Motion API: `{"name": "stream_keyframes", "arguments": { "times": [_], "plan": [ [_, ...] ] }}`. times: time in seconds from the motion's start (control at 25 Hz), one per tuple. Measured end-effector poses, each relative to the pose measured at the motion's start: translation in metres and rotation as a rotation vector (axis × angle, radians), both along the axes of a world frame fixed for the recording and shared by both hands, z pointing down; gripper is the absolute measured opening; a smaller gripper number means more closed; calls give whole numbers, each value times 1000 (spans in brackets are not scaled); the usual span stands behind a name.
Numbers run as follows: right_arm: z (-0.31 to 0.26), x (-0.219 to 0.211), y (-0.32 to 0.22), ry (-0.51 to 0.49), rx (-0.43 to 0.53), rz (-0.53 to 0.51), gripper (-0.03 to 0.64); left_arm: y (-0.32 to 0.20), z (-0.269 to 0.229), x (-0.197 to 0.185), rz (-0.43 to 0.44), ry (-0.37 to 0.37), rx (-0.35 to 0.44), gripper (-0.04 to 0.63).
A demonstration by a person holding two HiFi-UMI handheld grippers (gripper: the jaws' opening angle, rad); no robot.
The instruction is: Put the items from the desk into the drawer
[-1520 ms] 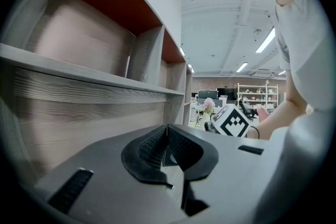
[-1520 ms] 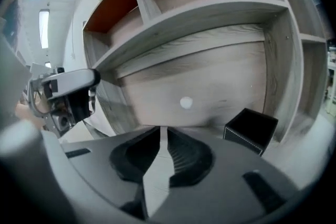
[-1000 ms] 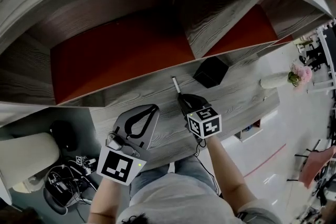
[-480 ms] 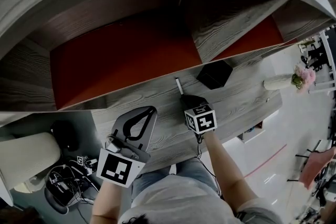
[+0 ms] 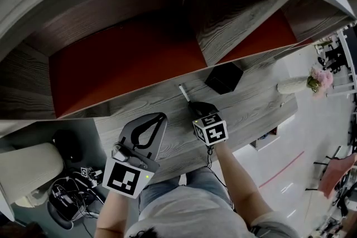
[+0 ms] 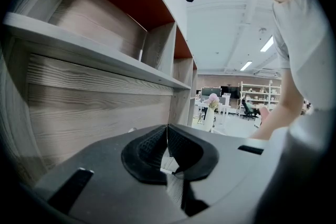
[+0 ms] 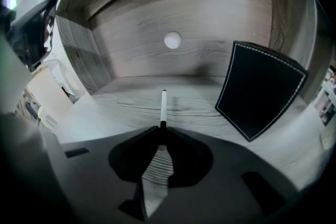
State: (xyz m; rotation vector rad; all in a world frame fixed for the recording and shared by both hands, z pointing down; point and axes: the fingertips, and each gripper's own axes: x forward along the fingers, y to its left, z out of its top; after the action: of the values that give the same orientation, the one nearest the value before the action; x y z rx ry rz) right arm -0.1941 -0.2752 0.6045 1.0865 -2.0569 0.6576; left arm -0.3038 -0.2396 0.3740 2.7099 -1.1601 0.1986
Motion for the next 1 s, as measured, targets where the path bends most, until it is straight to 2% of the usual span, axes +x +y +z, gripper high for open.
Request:
{"name": "stream_keyframes", "arguments": {
  "times": [0.24,0.48,0.72,1.0],
  "plan": [
    [-51,0,7,-95,104,-10,61,3,-6,21,40,6,17,12],
    [-132,25,34,-195,256,-7,61,9,-16,57,112,19,33,12],
    [-191,65,58,-249,384,70,61,17,-25,106,204,37,43,12],
    [-241,119,93,-275,506,199,61,46,-42,178,379,41,64,12]
  ]
}}
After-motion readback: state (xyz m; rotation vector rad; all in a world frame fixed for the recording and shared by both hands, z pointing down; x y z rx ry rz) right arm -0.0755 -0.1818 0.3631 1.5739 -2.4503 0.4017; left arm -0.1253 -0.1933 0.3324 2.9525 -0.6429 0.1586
